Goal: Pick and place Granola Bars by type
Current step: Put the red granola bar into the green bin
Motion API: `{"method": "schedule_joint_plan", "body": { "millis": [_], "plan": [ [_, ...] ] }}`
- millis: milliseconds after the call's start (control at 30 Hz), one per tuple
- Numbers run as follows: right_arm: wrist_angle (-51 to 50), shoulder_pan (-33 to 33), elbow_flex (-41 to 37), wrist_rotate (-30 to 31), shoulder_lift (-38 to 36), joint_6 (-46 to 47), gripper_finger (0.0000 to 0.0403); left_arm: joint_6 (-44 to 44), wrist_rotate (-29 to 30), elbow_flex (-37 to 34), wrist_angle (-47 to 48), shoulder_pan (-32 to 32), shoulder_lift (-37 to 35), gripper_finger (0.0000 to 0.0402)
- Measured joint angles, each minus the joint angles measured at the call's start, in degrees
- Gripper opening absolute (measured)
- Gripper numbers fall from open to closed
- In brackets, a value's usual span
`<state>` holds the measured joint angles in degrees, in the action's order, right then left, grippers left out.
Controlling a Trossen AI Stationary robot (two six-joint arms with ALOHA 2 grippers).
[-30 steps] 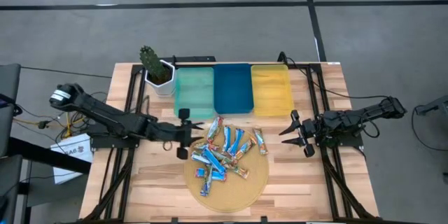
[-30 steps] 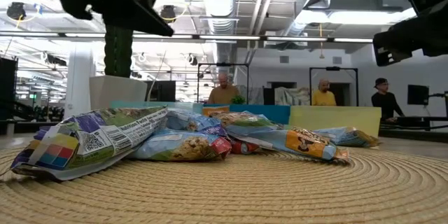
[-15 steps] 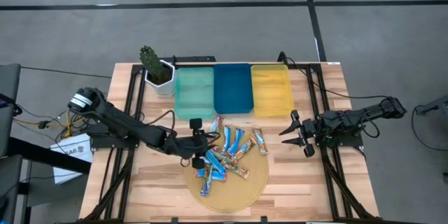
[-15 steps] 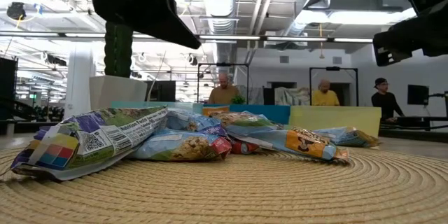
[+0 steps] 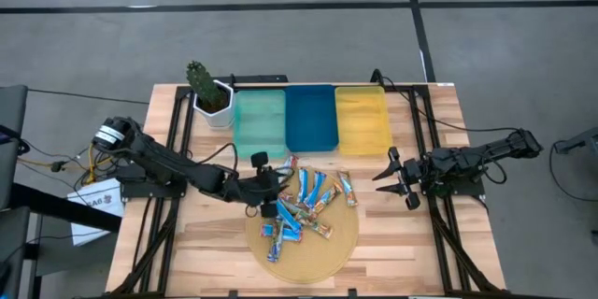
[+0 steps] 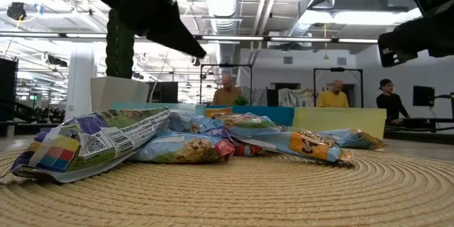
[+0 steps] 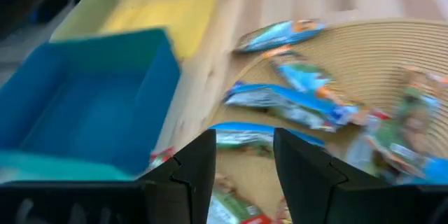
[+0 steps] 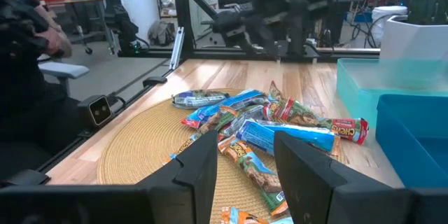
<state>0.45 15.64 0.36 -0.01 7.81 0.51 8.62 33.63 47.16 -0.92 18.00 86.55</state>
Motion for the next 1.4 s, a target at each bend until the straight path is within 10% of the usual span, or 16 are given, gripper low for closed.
{"method": "schedule_joint_plan", "body": {
  "millis": [567,1400],
  "plan": [
    [0.0,0.0,0.0,0.0,0.0,0.0,0.0134,20.6,-14.3,0.0,1.0,-13.8,10.0,0.0137],
    [0.0,0.0,0.0,0.0,0.0,0.0,0.0133,31.5,-7.9,0.0,-0.7,-13.9,10.2,0.0155]
  ]
}}
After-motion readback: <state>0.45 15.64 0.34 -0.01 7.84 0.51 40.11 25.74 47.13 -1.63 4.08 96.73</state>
